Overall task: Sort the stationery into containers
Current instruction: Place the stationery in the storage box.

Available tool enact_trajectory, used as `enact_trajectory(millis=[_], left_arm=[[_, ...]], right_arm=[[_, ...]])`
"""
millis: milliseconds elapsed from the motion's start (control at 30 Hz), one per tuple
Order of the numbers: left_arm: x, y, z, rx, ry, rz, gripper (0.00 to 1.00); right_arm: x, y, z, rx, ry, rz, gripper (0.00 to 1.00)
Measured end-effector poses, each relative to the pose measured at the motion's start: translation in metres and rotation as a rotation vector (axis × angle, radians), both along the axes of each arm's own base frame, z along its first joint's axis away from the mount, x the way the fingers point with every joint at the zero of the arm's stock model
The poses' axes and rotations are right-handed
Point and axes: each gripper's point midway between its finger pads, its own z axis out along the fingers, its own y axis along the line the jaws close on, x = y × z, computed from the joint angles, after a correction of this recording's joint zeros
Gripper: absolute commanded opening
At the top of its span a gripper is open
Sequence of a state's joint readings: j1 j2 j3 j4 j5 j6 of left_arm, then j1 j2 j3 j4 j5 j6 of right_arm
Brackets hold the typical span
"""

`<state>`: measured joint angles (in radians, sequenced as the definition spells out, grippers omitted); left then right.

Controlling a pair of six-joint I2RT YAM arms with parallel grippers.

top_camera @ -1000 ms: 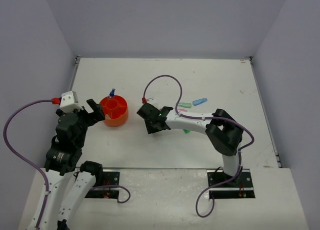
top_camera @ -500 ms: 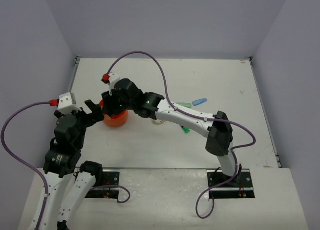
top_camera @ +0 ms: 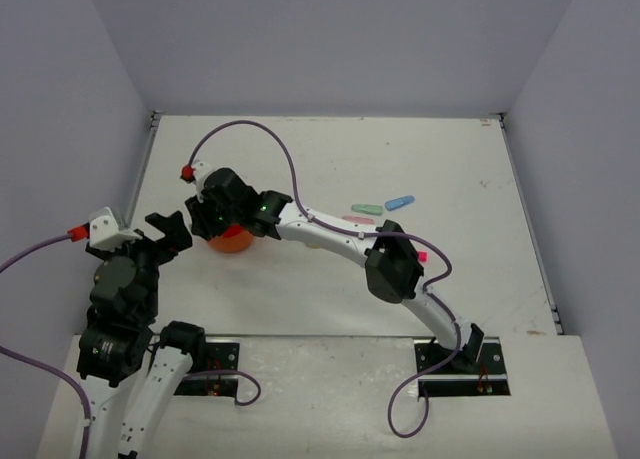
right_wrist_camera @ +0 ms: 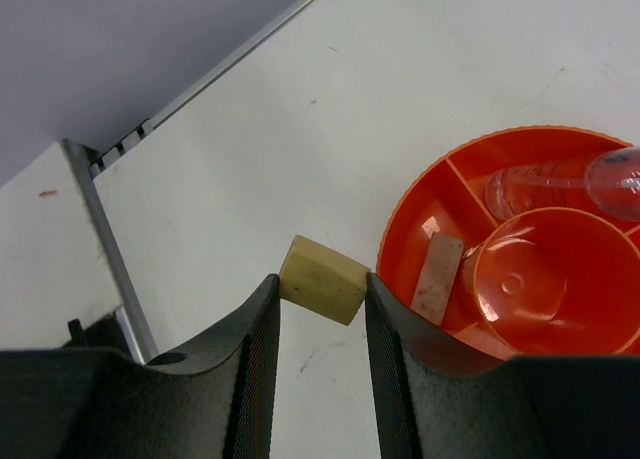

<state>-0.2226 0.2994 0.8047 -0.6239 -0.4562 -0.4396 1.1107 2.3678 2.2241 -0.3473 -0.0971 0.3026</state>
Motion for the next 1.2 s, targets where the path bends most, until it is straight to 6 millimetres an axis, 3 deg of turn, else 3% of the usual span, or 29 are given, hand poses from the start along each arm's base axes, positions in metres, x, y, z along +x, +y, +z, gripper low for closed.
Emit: enact_trajectory(millis=[233, 533, 633, 867, 1000, 1200], left_arm=[[-0.003, 0.003, 0.002, -0.014, -0.015, 0.021, 1.0], [-0.003, 0.003, 0.002, -0.013, -0.014, 0.021, 1.0], [-0.003, 0.003, 0.002, -0.014, -0.014, 0.021, 1.0], [-0.003, 0.003, 0.002, -0.014, -0.014, 0.021, 1.0], [-0.002, 0.003, 0.002, -0.013, -0.014, 0.021, 1.0], [-0.003, 0.003, 0.002, -0.013, -0.014, 0.021, 1.0]], right_arm=[[0.007, -0.002, -0.01, -0.031, -0.022, -0.025, 0.21], [0.012, -0.004, -0.013, -0.042, -0.038, -0.045, 0.31], [0.014, -0.004, -0.018, -0.049, -0.037, -0.049, 0.37], [0.018, -0.006, -0.03, -0.075, -0.038, -0.064, 0.41], [0.02, -0.007, -0.031, -0.078, -0.041, -0.067, 0.51], [0.021, -0.008, -0.033, -0.085, -0.046, -0.07, 0.58]])
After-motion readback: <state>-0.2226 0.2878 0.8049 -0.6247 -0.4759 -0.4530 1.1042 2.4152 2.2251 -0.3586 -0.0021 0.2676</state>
